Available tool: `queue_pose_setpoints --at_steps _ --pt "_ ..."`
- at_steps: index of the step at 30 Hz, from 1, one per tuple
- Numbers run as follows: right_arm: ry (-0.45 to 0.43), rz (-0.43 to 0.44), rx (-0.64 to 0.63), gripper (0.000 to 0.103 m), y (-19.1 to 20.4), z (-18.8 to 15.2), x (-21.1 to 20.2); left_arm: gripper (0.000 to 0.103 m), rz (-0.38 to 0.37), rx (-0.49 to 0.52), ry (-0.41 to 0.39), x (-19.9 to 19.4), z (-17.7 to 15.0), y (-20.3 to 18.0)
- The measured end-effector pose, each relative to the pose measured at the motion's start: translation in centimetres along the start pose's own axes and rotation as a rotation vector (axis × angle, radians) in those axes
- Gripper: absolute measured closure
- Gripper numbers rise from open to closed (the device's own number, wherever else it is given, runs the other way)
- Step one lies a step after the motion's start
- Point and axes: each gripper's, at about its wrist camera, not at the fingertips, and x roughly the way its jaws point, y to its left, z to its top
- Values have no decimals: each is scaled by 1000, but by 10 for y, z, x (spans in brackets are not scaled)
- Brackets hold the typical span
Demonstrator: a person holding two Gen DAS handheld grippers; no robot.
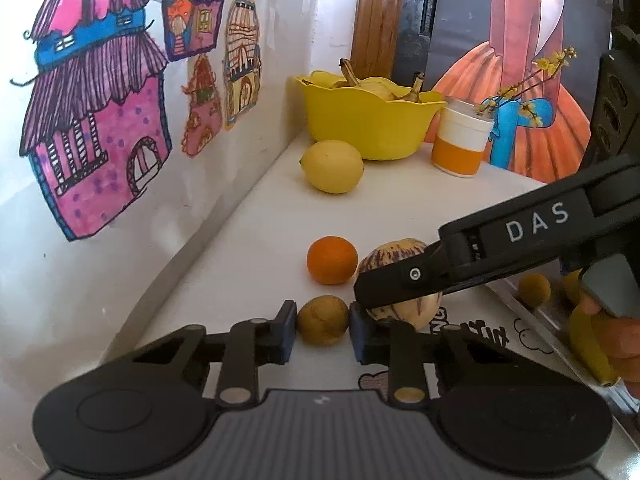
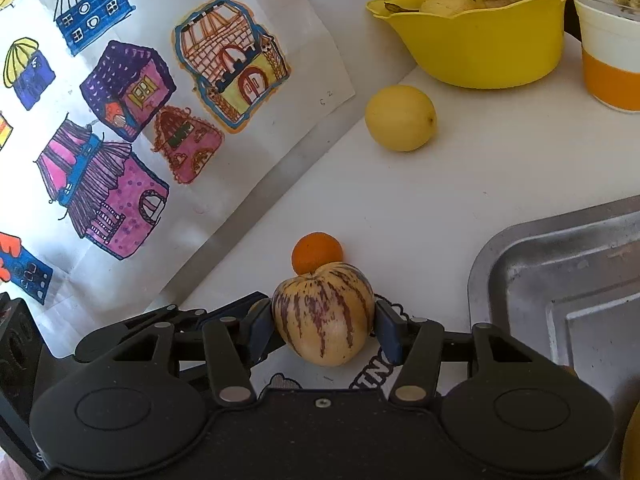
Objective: Organize fruits
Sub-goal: 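Grasp the striped pepino melon with the right tool while the left tool grasps the small brown fruit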
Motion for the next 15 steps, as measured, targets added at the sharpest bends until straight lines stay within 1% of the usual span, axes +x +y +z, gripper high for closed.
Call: queue_pose_setpoints --at_steps 8,15 --pt "-11 25 26 47 -6 -6 -8 73 21 -13 24 -6 1 -6" --pt "-58 45 28 47 -16 -12 -39 73 27 -64 33 -14 9 -12"
